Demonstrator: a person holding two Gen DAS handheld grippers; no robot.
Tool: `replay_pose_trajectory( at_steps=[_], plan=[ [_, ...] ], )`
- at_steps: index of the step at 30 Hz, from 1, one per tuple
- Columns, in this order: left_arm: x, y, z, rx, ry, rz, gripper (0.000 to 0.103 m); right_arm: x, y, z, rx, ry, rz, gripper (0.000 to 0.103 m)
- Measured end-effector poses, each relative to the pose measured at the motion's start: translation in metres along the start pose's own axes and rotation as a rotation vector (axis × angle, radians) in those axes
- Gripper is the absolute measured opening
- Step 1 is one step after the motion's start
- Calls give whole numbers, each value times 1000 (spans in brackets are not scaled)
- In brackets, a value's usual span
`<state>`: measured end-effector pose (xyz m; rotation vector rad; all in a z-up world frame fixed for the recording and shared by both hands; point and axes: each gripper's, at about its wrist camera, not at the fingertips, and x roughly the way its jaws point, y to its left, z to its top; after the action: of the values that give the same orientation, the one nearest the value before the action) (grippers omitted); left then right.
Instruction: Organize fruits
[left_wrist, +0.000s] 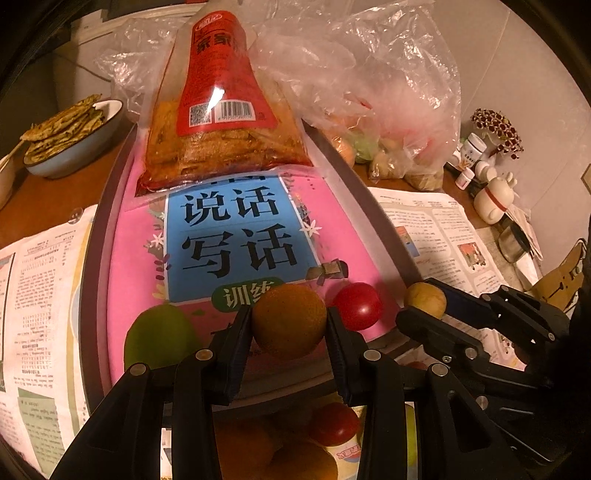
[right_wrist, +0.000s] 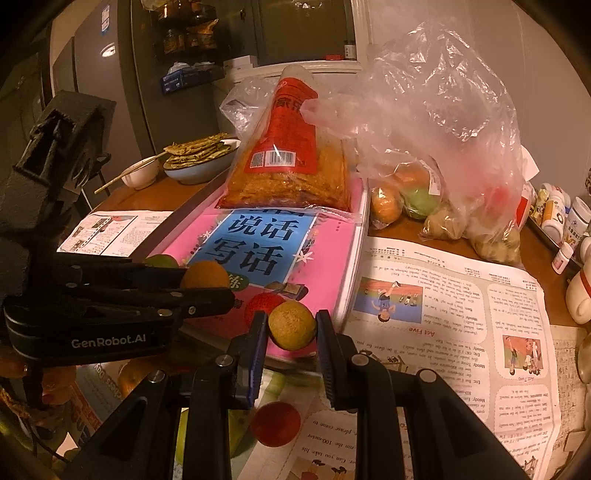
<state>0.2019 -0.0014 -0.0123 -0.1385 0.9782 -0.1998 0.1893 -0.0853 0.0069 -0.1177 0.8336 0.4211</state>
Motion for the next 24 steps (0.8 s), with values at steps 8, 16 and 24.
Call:
replay_pose_trajectory(
  at_steps=[8,16,24],
  plan=[
    [1,-4,-2,19,1,12,40,0,-2,-3,-3,2,0,27],
    [1,-4,-3,29,4,17,40,4,0,-5,-16,20,-1,27],
    [1,-5,-4,32,5,20,40,7,-1,-4,4,21,-9,27]
  ],
)
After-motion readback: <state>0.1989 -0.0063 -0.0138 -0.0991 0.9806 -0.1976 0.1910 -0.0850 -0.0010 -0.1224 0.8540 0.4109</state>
